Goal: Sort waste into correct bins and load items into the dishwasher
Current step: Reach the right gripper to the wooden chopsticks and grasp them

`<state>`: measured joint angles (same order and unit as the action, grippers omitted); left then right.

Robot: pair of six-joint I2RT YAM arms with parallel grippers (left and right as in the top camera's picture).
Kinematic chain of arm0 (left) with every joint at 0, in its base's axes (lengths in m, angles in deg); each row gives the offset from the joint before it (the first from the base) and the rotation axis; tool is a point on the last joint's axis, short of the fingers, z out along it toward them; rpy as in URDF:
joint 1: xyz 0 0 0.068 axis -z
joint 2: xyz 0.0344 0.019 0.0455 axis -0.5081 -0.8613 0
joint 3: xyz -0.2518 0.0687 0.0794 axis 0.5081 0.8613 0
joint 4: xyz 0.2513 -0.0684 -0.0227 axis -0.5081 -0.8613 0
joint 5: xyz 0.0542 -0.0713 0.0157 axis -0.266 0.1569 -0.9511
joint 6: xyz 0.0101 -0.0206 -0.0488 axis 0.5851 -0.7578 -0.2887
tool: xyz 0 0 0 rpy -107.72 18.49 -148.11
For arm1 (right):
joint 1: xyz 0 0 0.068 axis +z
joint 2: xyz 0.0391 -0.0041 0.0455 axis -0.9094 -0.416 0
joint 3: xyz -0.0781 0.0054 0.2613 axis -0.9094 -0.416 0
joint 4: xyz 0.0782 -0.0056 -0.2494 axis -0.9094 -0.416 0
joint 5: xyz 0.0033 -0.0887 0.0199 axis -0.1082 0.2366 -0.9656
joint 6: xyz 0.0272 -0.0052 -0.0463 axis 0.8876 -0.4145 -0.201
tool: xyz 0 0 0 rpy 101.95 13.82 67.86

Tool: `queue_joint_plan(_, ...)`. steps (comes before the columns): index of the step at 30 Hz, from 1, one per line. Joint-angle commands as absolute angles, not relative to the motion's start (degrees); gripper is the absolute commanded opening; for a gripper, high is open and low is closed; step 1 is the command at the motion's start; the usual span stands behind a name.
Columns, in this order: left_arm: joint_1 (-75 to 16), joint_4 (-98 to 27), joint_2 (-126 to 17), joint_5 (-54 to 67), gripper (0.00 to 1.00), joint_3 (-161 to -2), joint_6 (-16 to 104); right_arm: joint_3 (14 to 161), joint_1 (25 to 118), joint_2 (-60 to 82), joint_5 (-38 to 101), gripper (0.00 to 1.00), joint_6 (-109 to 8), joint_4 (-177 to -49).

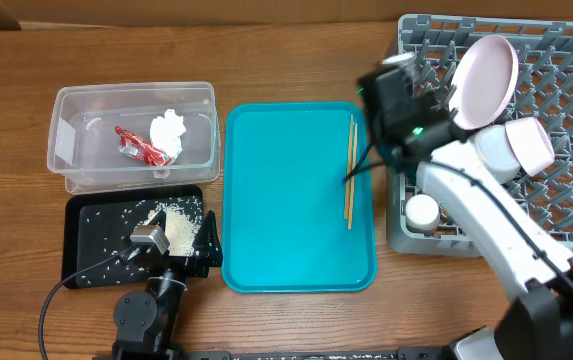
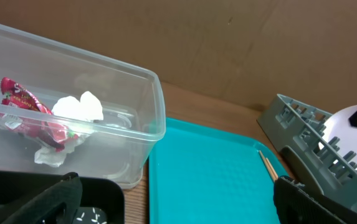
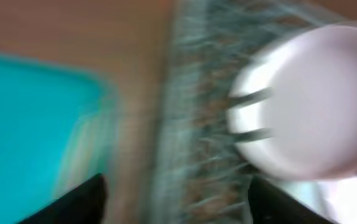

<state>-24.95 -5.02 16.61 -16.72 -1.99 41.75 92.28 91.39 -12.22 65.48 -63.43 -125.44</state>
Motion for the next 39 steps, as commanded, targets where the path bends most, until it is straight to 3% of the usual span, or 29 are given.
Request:
queue_joint_plan(1, -24.95, -5.02, 17.24, -16.72, 1.00, -1.71, 41.18, 93.52, 93.10, -11.53, 40.81, 0.62, -61.40, -128.68)
queue_joint_plan(6, -24.95, -4.99, 17.24, -16.72, 1.00, -1.71, 41.18, 91.51, 94.30, -15.24, 35.37, 0.54, -58.17, -131.67)
queue_joint_plan(15, -24.95, -4.99, 17.24, -16.74, 1.00, -1.71, 41.18, 89.81, 93.40, -24.88, 40.98, 0.45, -55.50, -128.48)
queue_joint_plan(27, -24.95, -5.02, 17.24, -16.72, 1.00, -1.71, 41.18, 89.81, 93.32, -32.35, 45.20, 0.45, -53.90, -123.43)
queue_joint_plan(32, -24.95, -5.02, 17.24, -16.74, 1.00, -1.71, 41.18, 89.81, 93.32, -35.94, 45.35, 0.40, -53.88, -122.77)
queue_joint_plan(39, -24.95, -4.99, 17.24, -16.74, 1.00, -1.71, 41.18, 89.92, 94.15, -36.55, 41.51, 0.04, -53.93, -124.39)
